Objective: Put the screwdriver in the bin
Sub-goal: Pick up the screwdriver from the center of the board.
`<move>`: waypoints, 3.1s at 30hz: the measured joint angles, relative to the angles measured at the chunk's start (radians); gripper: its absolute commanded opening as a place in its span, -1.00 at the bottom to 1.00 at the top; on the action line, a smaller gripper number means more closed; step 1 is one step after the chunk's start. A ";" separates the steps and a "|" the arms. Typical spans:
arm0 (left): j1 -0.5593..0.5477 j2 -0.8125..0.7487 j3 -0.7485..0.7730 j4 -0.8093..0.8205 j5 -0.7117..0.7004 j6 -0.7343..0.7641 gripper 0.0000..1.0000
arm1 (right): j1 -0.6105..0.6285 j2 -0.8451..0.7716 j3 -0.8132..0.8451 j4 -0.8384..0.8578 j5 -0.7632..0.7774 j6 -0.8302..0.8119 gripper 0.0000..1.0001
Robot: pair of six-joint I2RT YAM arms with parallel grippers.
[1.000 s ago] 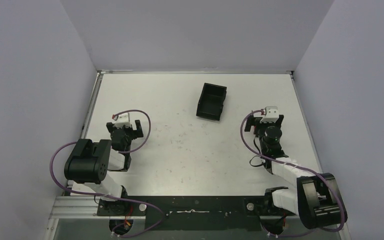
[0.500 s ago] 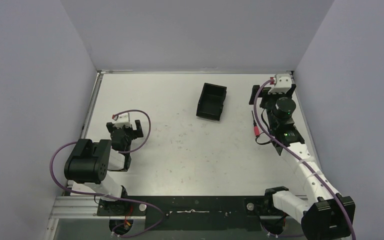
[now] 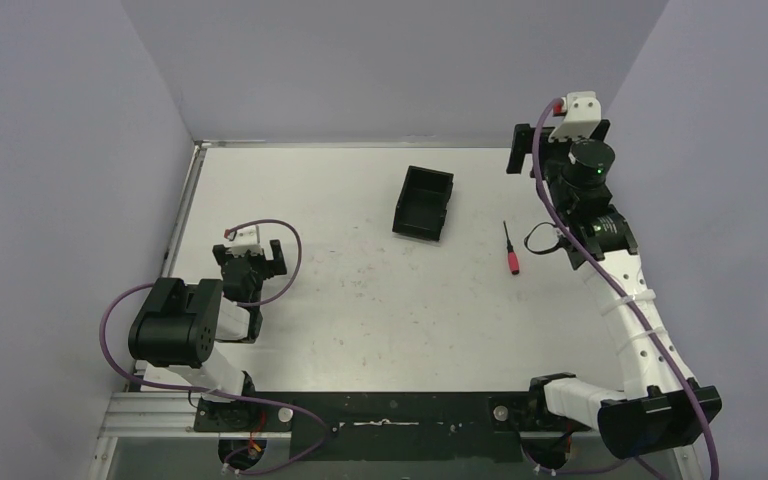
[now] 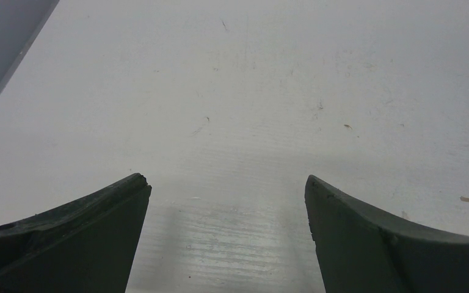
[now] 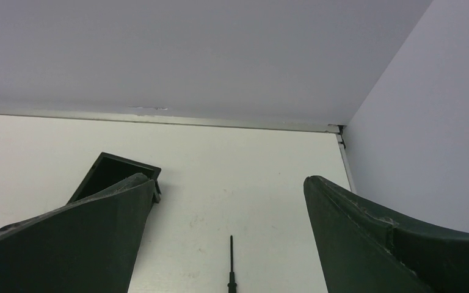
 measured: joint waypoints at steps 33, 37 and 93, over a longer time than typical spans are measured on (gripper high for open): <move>0.000 0.000 0.000 0.000 0.000 0.000 0.94 | -0.079 0.327 0.241 -0.335 -0.022 0.093 0.94; 0.000 0.000 0.000 0.000 0.000 0.000 0.94 | -0.112 0.387 0.237 -0.383 -0.043 0.130 0.92; 0.000 0.000 0.000 0.000 0.000 0.000 0.94 | -0.146 0.536 -0.007 -0.422 -0.069 0.160 -1.00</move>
